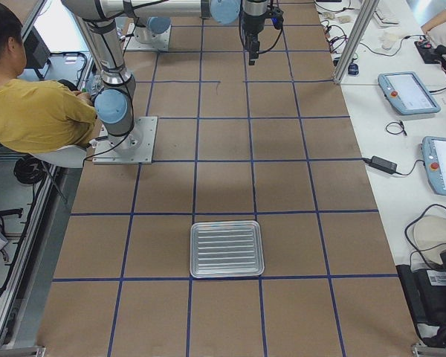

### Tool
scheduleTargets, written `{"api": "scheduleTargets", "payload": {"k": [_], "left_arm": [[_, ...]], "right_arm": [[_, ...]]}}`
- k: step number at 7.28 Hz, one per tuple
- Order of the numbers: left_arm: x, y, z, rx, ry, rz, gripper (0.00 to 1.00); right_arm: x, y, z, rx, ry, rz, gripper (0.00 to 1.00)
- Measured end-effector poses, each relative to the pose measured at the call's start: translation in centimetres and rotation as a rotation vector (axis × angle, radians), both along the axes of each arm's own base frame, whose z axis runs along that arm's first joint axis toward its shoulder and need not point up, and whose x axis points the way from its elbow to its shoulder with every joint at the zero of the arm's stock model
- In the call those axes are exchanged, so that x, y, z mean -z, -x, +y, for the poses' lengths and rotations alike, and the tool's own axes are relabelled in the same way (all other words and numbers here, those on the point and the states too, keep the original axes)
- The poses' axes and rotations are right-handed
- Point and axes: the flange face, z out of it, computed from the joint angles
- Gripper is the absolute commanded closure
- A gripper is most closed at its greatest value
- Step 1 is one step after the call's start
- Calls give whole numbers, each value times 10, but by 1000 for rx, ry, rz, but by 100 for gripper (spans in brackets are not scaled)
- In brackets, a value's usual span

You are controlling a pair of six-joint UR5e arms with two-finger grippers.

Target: Place bearing gear from tray to pile

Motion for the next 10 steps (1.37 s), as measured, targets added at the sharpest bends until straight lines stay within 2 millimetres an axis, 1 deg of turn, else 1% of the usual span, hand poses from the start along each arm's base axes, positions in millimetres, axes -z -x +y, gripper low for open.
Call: {"api": "scheduleTargets", "payload": {"k": [4,5,6,7,8,10], "left_arm": [[10,-2,-2,0,2,-3,99],[13,-3,-3,0,4,-5,81],[16,-4,-4,1,7,-8,70],[18,-4,-5,2,7,-8,49],[19,-4,-5,2,6,-8,37],[18,-5,-5,2,7,-10,30]], "right_arm": [[1,0,0,0,-2,-1,0],[1,0,0,0,-2,-1,0],[1,0,0,1,-2,-1,0],[1,0,-1,1,-2,-1,0],[1,0,-1,1,-2,-1,0],[2,0,-1,1,-3,0,0]]}}
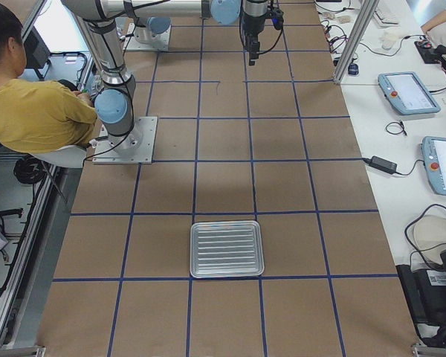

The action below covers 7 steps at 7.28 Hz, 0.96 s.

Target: Place bearing gear from tray to pile

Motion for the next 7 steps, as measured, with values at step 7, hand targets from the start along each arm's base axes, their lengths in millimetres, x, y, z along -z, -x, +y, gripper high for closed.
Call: {"api": "scheduleTargets", "payload": {"k": [7], "left_arm": [[-124,82,-56,148,178,-101,0]], "right_arm": [[0,0,0,1,0,-1,0]]}}
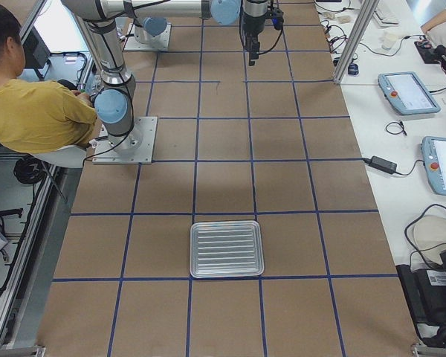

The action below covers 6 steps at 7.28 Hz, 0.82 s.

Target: Place bearing gear from tray to pile

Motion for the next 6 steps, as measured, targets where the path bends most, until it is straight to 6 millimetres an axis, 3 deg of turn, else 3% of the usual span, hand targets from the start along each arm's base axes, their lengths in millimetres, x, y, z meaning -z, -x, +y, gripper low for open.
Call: {"api": "scheduleTargets", "payload": {"k": [2,4,5,6], "left_arm": [[-90,60,2,64,102,-10,0],[-162,128,25,80,191,33,0],[-182,175,37,109,222,50,0],[-190,218,46,120,231,43,0]], "right_arm": [[1,0,0,0,-1,0,0],[1,0,0,0,-2,-1,0],[1,0,0,0,-2,0,0],[1,0,0,0,-2,0,0]]}}
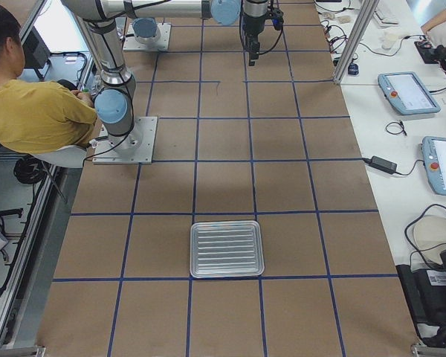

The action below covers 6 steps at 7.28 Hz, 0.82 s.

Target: Place bearing gear from tray to pile

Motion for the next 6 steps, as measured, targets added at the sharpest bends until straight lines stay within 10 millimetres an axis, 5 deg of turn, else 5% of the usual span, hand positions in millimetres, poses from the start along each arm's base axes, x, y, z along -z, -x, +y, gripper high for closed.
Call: {"api": "scheduleTargets", "payload": {"k": [2,6], "left_arm": [[4,41,7,-62,-3,-55,0],[15,79,17,-78,-12,56,0]], "right_arm": [[0,0,0,1,0,0,0],[1,0,0,-2,-3,3,0]]}}
